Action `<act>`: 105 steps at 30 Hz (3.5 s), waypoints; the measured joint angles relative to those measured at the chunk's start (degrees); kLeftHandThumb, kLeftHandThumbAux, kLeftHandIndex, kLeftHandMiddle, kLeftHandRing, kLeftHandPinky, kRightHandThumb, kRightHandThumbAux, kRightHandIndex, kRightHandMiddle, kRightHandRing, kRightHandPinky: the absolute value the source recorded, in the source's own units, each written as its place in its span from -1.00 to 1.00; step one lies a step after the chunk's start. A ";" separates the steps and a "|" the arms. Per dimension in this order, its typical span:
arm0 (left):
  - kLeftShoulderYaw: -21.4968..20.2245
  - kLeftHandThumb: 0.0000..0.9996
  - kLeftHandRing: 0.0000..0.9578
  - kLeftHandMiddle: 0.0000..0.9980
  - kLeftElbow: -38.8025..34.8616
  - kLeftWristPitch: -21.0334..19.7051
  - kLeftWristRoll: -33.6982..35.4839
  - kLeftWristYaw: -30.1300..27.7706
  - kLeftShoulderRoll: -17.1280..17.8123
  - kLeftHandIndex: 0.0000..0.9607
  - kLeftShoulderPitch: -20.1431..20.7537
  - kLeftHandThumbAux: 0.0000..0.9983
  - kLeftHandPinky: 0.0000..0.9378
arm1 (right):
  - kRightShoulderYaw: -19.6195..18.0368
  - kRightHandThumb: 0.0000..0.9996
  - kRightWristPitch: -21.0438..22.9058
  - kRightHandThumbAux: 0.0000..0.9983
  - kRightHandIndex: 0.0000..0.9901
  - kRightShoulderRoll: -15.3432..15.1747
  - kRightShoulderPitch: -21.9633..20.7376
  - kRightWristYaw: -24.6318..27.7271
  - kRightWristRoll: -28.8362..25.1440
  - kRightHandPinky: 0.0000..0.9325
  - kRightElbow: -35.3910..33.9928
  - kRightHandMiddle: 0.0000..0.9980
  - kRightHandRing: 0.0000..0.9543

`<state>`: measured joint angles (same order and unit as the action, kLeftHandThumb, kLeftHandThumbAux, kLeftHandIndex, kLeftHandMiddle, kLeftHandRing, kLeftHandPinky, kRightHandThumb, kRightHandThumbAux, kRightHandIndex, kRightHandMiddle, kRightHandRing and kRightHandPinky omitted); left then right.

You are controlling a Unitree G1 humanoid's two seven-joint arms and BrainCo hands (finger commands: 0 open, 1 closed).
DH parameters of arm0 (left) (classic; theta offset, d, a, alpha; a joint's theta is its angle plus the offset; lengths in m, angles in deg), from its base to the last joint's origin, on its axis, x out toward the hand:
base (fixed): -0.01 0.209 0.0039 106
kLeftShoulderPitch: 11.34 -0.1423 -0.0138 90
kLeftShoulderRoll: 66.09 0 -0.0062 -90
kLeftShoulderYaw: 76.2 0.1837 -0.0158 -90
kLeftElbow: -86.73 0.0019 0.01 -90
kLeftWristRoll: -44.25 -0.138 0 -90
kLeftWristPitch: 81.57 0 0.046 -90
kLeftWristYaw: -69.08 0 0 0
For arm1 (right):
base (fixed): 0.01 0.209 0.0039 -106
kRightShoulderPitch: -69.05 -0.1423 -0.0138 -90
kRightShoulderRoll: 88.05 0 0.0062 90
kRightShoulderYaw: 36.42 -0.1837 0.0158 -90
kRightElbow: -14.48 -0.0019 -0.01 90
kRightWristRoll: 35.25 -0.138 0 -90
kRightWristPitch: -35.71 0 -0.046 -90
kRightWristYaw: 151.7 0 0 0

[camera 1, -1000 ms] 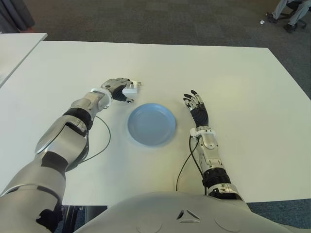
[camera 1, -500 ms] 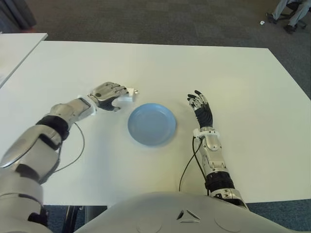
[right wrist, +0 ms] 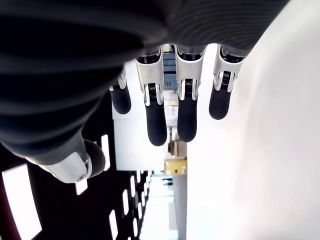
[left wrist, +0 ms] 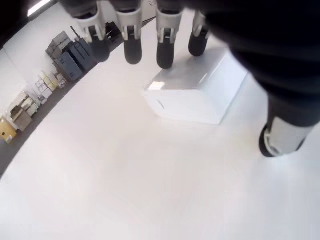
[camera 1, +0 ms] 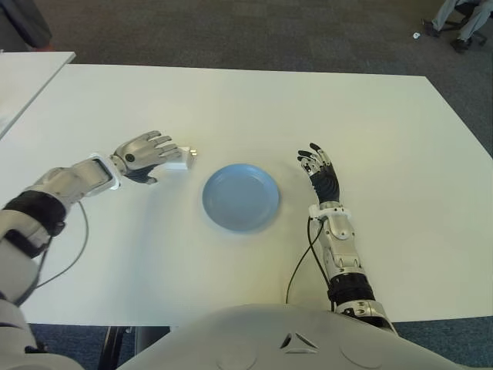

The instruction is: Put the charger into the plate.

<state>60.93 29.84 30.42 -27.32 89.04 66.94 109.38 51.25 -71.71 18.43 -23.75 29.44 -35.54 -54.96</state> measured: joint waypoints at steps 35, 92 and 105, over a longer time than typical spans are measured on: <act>-21.25 -1.00 -0.94 -0.88 -25.48 -7.77 2.83 -8.74 10.68 -1.00 -29.19 0.06 -0.98 | -0.43 -1.00 0.00 0.23 -0.81 -0.48 0.42 2.38 -0.71 -0.59 -0.30 -0.44 -0.47; -26.45 -0.37 -1.00 -1.00 11.64 25.87 26.28 -5.46 -8.24 -1.00 -3.53 -0.55 -0.99 | 1.02 -0.91 -12.33 0.12 -1.00 0.78 -4.61 -3.04 2.21 -0.60 14.34 -0.42 -0.42; -13.98 -0.37 -1.00 -1.00 19.52 25.60 8.92 -3.77 -4.45 -1.00 7.19 -0.65 -1.00 | 1.13 -0.93 -14.05 0.14 -1.00 0.85 -4.58 -2.48 2.20 -0.57 14.93 -0.44 -0.42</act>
<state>46.95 49.36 56.03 -18.40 85.27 62.49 116.57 52.38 -85.76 19.28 -28.33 26.97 -33.34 -40.04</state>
